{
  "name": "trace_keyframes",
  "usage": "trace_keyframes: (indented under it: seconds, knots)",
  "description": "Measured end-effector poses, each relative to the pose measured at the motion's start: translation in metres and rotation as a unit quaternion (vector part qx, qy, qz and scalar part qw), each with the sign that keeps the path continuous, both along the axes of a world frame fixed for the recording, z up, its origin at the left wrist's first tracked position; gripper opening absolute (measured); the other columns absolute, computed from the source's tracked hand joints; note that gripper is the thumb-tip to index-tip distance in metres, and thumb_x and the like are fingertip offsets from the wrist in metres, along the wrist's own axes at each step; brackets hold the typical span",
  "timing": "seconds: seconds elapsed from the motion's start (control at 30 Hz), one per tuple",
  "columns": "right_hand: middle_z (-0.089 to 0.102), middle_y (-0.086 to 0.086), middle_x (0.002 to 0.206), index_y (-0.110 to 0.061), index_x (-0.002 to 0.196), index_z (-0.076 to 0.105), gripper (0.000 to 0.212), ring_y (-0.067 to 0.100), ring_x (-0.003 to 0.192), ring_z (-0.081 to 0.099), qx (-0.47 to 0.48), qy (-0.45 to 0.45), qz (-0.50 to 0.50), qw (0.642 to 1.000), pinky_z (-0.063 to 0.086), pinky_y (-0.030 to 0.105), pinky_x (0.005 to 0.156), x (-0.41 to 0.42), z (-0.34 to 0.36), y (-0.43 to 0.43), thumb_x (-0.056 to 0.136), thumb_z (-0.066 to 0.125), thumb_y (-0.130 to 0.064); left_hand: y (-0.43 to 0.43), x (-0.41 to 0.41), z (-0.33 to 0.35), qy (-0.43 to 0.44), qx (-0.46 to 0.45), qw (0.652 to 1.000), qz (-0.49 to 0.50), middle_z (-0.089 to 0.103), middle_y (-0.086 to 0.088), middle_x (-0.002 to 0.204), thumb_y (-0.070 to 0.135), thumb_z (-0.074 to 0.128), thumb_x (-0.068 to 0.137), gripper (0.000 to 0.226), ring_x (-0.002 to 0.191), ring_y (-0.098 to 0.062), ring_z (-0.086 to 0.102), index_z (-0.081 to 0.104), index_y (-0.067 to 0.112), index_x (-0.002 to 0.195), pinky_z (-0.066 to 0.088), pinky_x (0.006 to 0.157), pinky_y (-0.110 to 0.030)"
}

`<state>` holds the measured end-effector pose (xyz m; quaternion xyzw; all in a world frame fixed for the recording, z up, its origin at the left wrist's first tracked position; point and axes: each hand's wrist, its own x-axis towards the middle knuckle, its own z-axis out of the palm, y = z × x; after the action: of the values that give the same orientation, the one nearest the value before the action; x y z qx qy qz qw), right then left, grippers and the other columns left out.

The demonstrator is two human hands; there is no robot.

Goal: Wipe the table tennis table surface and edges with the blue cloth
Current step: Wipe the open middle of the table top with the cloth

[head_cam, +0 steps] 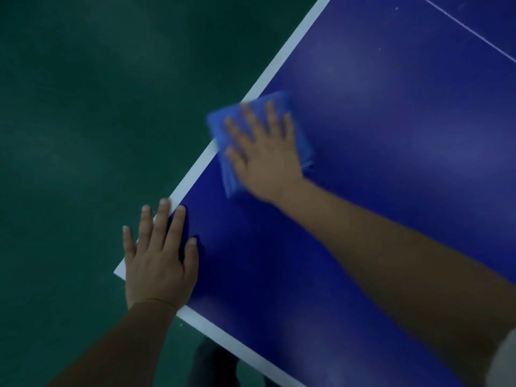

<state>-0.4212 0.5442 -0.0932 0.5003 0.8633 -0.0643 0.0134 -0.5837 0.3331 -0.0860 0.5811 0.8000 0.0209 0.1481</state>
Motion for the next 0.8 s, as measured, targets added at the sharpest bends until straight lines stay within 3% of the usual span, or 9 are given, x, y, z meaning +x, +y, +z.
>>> trace_keyframes:
  seconds: [0.1, 0.17, 0.27, 0.4, 0.47, 0.57, 0.67, 0.73, 0.8]
  knots:
    - [0.030, 0.003, 0.163, -0.031, 0.154, 0.037, 0.055, 0.038, 0.151, 0.022, 0.013, 0.025, 0.085, 0.996, 0.014, 0.059, 0.120, 0.058, 0.001, -0.041, 0.103, 0.031, -0.051, -0.001, -0.001, 0.000, -0.011, 0.000, 1.000, 0.000, 0.017, -0.001, 0.167, 0.047, 0.023, 0.100, 0.064, 0.155, -0.029, 0.009, 0.031, 0.019, 0.157, 0.004, 0.123, -0.058]
    - [0.032, 0.005, 0.162, -0.029, 0.153, 0.039, 0.055, 0.040, 0.149, 0.025, 0.032, 0.005, -0.050, 0.998, 0.020, 0.061, 0.118, 0.121, 0.004, -0.041, 0.102, 0.033, -0.050, -0.002, -0.002, 0.000, -0.015, -0.001, 1.000, -0.002, 0.015, 0.000, 0.168, 0.047, 0.023, 0.100, 0.064, 0.155, -0.028, 0.006, 0.028, 0.020, 0.158, 0.001, 0.124, -0.056]
    - [0.019, -0.001, 0.167, -0.034, 0.157, 0.028, 0.062, 0.034, 0.154, 0.011, -0.010, -0.018, -0.248, 0.969, 0.011, 0.058, 0.121, 0.191, 0.011, -0.069, 0.101, 0.021, -0.060, -0.002, -0.002, 0.001, -0.027, 0.002, 1.000, -0.010, 0.014, -0.001, 0.168, 0.048, 0.022, 0.101, 0.064, 0.156, -0.029, 0.005, 0.026, 0.020, 0.158, -0.001, 0.124, -0.055]
    - [0.023, 0.003, 0.166, -0.028, 0.156, 0.035, 0.064, 0.038, 0.153, 0.014, 0.006, 0.005, -0.391, 0.920, 0.013, 0.060, 0.121, 0.162, 0.010, -0.163, 0.101, 0.022, -0.059, -0.004, -0.005, 0.000, -0.033, -0.001, 0.999, -0.021, 0.007, 0.001, 0.169, 0.050, 0.019, 0.101, 0.064, 0.156, -0.026, -0.001, 0.021, 0.022, 0.159, -0.005, 0.124, -0.053]
    - [0.031, 0.008, 0.162, -0.025, 0.153, 0.042, 0.058, 0.043, 0.150, 0.022, 0.038, 0.004, -0.394, 0.919, 0.018, 0.062, 0.118, 0.123, 0.006, -0.223, 0.103, 0.031, -0.053, -0.003, -0.006, -0.001, -0.033, 0.001, 0.999, -0.026, 0.004, 0.002, 0.169, 0.051, 0.015, 0.101, 0.065, 0.156, -0.025, -0.004, 0.018, 0.023, 0.160, -0.007, 0.124, -0.052]
    - [0.029, 0.006, 0.164, -0.029, 0.155, 0.036, 0.056, 0.040, 0.152, 0.017, 0.041, 0.002, -0.279, 0.959, 0.016, 0.060, 0.120, 0.082, 0.000, -0.312, 0.105, 0.032, -0.053, -0.005, -0.006, -0.002, -0.036, 0.006, 0.999, -0.033, 0.000, 0.003, 0.169, 0.052, 0.011, 0.101, 0.066, 0.155, -0.024, -0.008, 0.014, 0.023, 0.160, -0.009, 0.123, -0.052]
    - [0.027, 0.005, 0.164, -0.031, 0.155, 0.031, 0.057, 0.039, 0.152, 0.018, 0.014, -0.021, -0.214, 0.976, 0.021, 0.062, 0.118, 0.105, 0.006, -0.320, 0.105, 0.023, -0.057, -0.005, -0.006, -0.002, -0.034, 0.005, 0.998, -0.048, -0.004, 0.003, 0.169, 0.053, 0.008, 0.101, 0.067, 0.155, -0.023, -0.010, 0.010, 0.023, 0.161, -0.011, 0.123, -0.051]
    - [0.024, 0.004, 0.165, -0.030, 0.155, 0.032, 0.060, 0.038, 0.152, 0.017, 0.013, -0.029, -0.387, 0.922, 0.016, 0.059, 0.120, 0.125, 0.010, -0.301, 0.103, 0.021, -0.056, -0.005, -0.006, -0.002, -0.035, 0.003, 0.998, -0.053, -0.004, 0.003, 0.169, 0.053, 0.008, 0.102, 0.066, 0.155, -0.022, -0.010, 0.009, 0.023, 0.161, -0.011, 0.122, -0.052]
    - [0.019, 0.004, 0.167, -0.030, 0.157, 0.030, 0.062, 0.038, 0.152, 0.014, 0.032, 0.005, -0.611, 0.791, 0.011, 0.057, 0.120, 0.125, 0.010, -0.272, 0.101, 0.023, -0.055, -0.005, -0.006, -0.001, -0.043, 0.004, 0.998, -0.053, -0.003, 0.002, 0.170, 0.052, 0.012, 0.102, 0.065, 0.155, -0.023, -0.009, 0.010, 0.023, 0.161, -0.009, 0.123, -0.053]
